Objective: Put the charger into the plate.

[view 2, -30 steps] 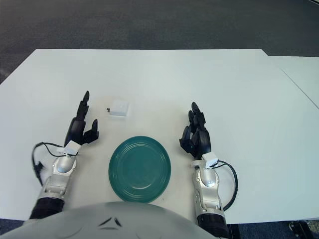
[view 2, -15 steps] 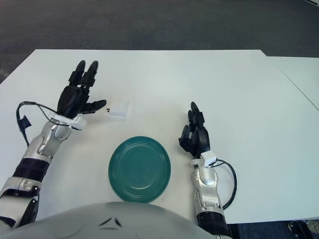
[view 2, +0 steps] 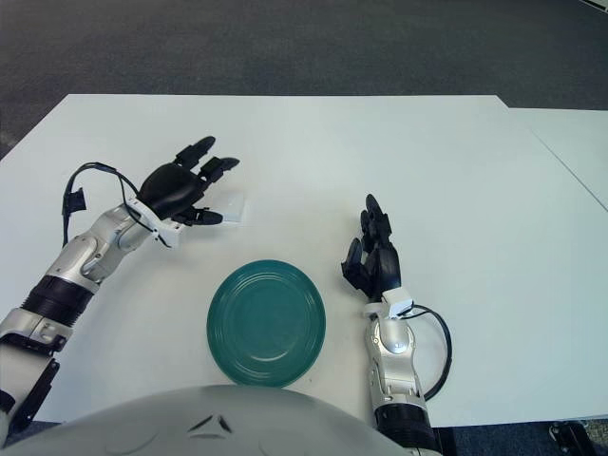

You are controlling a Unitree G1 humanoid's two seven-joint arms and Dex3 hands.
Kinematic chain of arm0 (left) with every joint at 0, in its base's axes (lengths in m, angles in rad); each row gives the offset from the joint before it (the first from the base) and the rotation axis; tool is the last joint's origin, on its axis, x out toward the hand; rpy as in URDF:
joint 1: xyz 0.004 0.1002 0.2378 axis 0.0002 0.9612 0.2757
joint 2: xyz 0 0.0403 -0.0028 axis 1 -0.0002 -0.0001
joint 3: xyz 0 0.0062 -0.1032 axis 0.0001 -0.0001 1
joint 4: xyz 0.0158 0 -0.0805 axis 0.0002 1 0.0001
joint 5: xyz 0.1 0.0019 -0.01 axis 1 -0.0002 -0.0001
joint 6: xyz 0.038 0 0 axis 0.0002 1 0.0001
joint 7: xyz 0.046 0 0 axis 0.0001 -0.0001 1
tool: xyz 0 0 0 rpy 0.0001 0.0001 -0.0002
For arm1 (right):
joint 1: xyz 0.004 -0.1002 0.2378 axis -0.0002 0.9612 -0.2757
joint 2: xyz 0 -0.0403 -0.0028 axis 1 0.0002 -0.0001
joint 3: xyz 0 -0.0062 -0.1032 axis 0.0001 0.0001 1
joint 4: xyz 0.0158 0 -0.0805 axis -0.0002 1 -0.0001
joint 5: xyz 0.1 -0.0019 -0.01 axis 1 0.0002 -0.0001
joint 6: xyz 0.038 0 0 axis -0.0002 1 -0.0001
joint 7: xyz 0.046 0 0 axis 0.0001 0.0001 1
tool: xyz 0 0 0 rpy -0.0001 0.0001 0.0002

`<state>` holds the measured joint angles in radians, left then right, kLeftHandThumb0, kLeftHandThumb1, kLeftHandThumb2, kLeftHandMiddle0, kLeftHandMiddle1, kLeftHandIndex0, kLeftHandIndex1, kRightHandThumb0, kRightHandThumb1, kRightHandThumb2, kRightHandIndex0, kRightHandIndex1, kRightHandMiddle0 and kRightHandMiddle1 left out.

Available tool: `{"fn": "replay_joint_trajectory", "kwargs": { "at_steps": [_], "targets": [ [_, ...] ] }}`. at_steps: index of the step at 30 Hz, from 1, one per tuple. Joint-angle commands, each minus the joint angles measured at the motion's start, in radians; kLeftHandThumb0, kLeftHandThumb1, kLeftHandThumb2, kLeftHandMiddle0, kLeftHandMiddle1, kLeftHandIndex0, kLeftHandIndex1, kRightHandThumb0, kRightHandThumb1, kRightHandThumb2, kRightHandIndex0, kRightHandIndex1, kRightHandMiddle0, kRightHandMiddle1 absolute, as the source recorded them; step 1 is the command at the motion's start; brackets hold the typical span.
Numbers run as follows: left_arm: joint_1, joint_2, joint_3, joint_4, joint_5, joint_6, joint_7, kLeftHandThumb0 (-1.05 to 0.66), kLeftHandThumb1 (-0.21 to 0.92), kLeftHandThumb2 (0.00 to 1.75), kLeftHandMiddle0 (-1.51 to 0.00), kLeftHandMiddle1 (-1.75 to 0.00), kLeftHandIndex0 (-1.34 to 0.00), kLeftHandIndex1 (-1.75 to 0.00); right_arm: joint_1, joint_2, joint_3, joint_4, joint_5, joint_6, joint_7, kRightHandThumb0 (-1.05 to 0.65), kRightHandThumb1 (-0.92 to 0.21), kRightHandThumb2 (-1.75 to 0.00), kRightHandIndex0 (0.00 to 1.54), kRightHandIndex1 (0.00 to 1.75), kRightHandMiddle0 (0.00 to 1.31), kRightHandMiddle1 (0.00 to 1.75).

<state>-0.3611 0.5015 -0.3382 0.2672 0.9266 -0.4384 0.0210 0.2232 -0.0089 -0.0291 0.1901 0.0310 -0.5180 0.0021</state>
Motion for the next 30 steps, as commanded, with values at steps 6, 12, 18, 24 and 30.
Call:
{"fn": "replay_joint_trajectory", "kwargs": {
  "at_steps": [6,12,18,24,30],
  "targets": [
    [-0.082,0.043,-0.082,0.089,0.019,-0.071,-0.012,-1.05,0.92,0.47,-0.06,0.0,0.0,-0.91,0.083,0.032,0.023,0.116,-0.023,0.026,-0.007,-0.83,-0.92,-0.87,0.04,0.0,0.0,0.21],
    [-0.119,0.051,-0.129,0.14,0.02,-0.107,-0.03,-1.05,0.92,0.48,-0.04,0.0,0.0,-0.98,0.085,0.031,0.02,0.117,-0.02,0.033,-0.008,-0.83,-0.92,-0.87,0.03,0.0,0.0,0.2],
    [-0.135,0.065,-0.155,0.139,0.018,-0.114,-0.077,-1.05,0.92,0.48,-0.01,0.0,0.0,-0.87,0.083,0.033,0.018,0.125,-0.018,0.033,-0.011,-0.83,-0.92,-0.87,0.03,0.0,0.0,0.19],
    [-0.15,0.066,-0.168,0.141,0.029,-0.089,-0.113,-1.05,0.92,0.48,0.0,0.0,0.0,-0.78,0.077,0.032,0.017,0.14,-0.018,0.03,-0.012,-0.82,-0.92,-0.87,0.03,0.0,0.0,0.19],
    [-0.16,0.064,-0.17,0.148,0.063,-0.056,-0.082,-1.05,0.92,0.48,0.0,0.0,0.0,-0.75,0.071,0.03,0.014,0.158,-0.008,0.015,0.0,-0.82,-0.92,-0.87,0.04,0.0,0.0,0.19]
  ]
}}
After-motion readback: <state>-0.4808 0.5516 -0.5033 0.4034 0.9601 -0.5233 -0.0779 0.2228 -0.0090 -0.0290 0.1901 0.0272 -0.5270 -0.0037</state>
